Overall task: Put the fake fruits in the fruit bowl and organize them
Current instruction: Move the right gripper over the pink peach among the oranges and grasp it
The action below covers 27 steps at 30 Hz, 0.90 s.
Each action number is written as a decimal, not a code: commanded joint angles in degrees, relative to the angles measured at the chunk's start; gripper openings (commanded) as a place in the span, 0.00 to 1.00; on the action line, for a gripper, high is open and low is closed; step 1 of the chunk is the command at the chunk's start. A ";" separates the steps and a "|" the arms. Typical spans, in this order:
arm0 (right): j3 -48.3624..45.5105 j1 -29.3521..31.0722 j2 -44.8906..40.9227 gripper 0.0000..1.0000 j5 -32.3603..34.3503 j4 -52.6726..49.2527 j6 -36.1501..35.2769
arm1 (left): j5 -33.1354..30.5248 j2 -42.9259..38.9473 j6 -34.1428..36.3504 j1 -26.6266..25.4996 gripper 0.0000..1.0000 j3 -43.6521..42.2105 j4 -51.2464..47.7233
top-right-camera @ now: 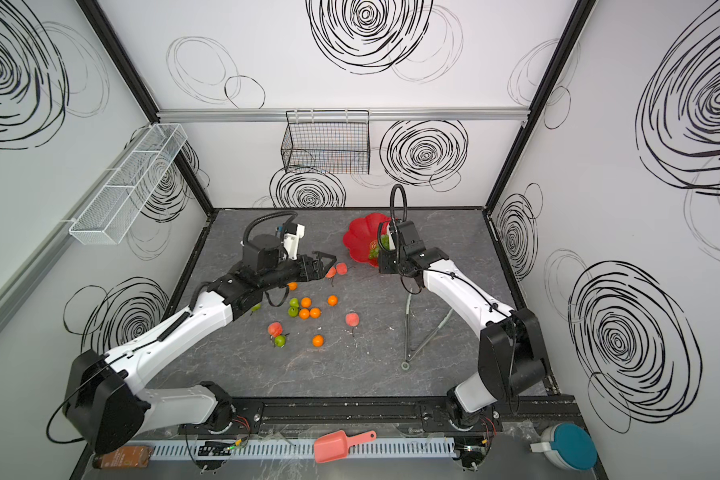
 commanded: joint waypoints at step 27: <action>-2.72 21.55 12.39 0.69 4.24 0.99 12.21 | -0.59 -26.26 -6.85 3.65 0.96 -26.18 -6.03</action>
